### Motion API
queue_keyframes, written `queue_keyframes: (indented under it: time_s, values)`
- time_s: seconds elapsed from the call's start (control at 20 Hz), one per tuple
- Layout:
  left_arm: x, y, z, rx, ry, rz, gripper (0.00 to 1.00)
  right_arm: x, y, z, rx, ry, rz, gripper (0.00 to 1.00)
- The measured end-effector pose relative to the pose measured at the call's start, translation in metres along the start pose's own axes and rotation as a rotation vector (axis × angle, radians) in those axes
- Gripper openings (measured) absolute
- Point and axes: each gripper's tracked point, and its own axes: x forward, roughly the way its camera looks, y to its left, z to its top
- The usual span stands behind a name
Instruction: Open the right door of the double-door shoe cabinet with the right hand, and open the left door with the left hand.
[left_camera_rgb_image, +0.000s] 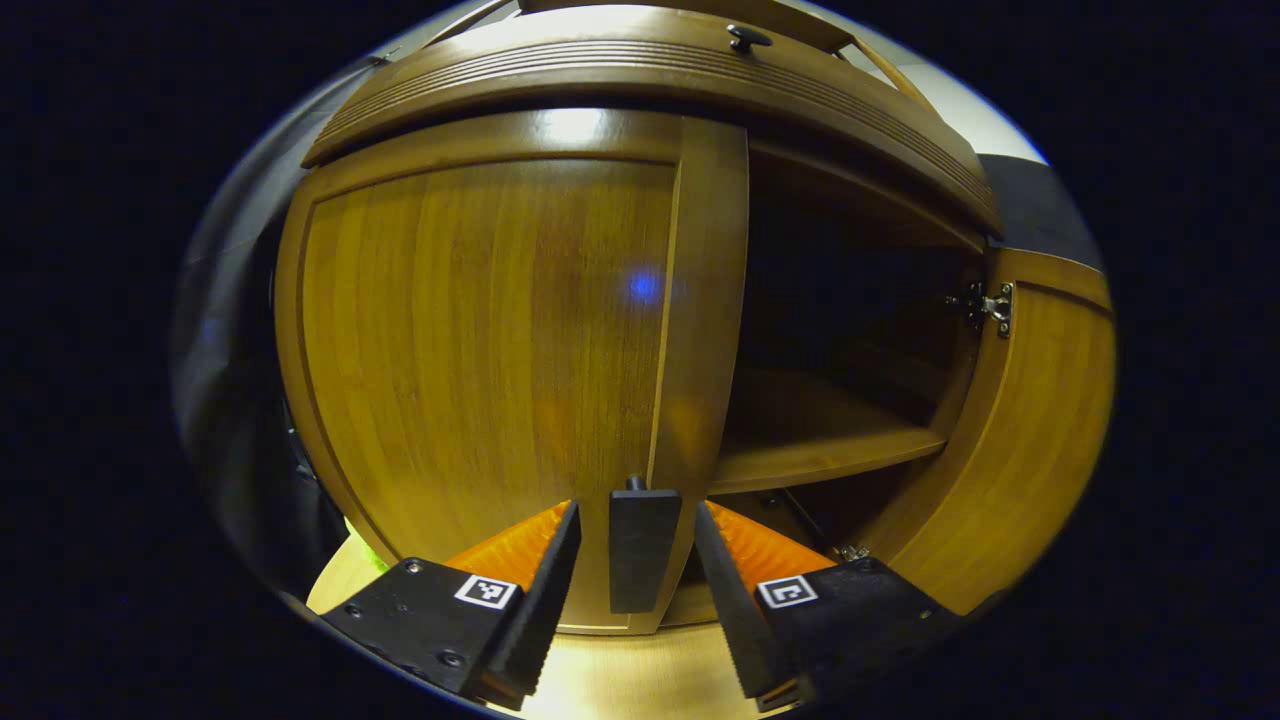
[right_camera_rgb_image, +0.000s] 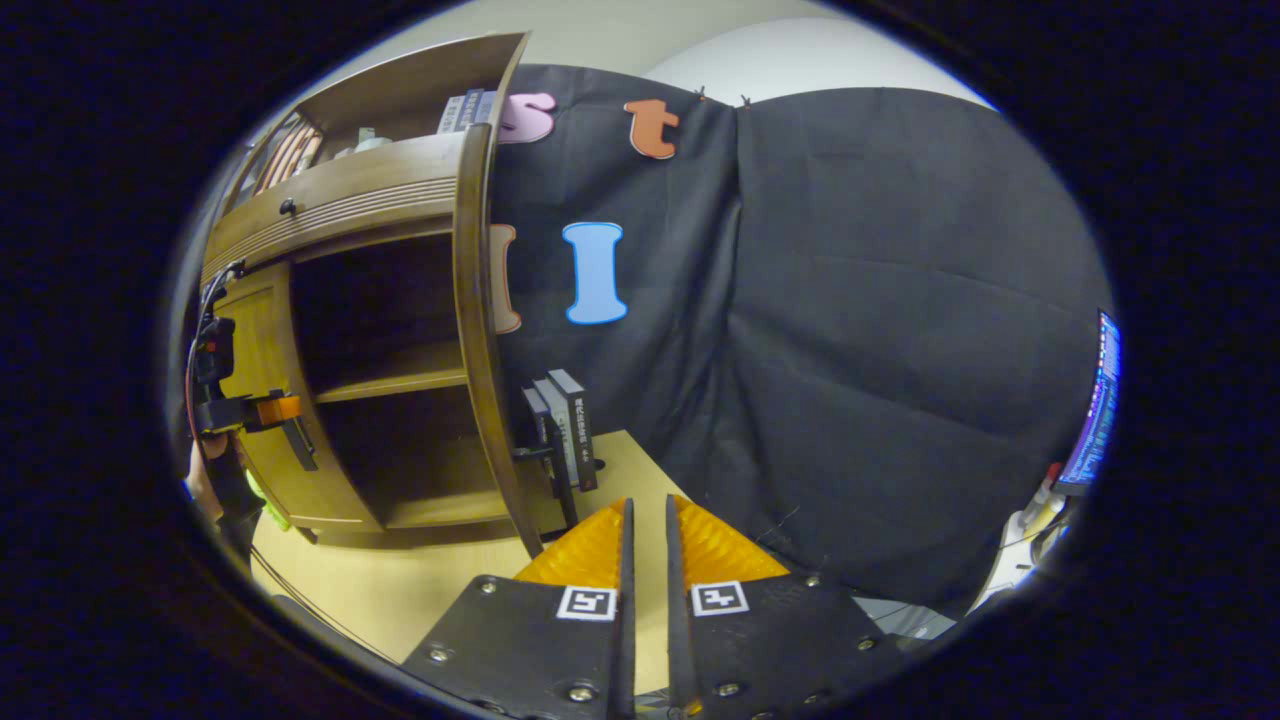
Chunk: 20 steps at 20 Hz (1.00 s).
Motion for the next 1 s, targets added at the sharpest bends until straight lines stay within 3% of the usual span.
queue_keyframes:
  time_s: [0.1, 0.15, 0.25, 0.65, 0.85, 0.9, 1.0]
  values:
    - [0.006, 0.003, -0.004, 0.013, 0.001, 0.009, 0.62, -0.003, -0.005, -0.003, 0.011, 0.005, -0.017, 0.13]
    - [0.007, 0.002, -0.005, 0.011, 0.003, 0.006, 0.46, -0.005, -0.006, -0.005, 0.017, 0.006, -0.022, 0.13]
    - [0.009, -0.001, -0.004, 0.019, -0.006, 0.015, 0.38, -0.008, -0.008, -0.007, 0.024, 0.007, -0.029, 0.13]
    - [-0.001, 0.000, -0.005, 0.027, -0.010, 0.007, 0.32, -0.016, -0.010, -0.008, 0.039, 0.005, -0.022, 0.13]
    - [-0.027, 0.004, -0.012, 0.034, -0.017, 0.003, 0.32, -0.016, -0.006, -0.011, 0.047, 0.016, 0.001, 0.13]
    - [-0.032, 0.005, -0.013, 0.030, -0.017, 0.004, 0.27, -0.015, -0.004, -0.011, 0.044, 0.019, 0.010, 0.13]
    - [-0.048, 0.009, -0.015, 0.028, -0.022, 0.010, 0.29, -0.013, 0.002, -0.010, 0.041, 0.025, 0.031, 0.13]
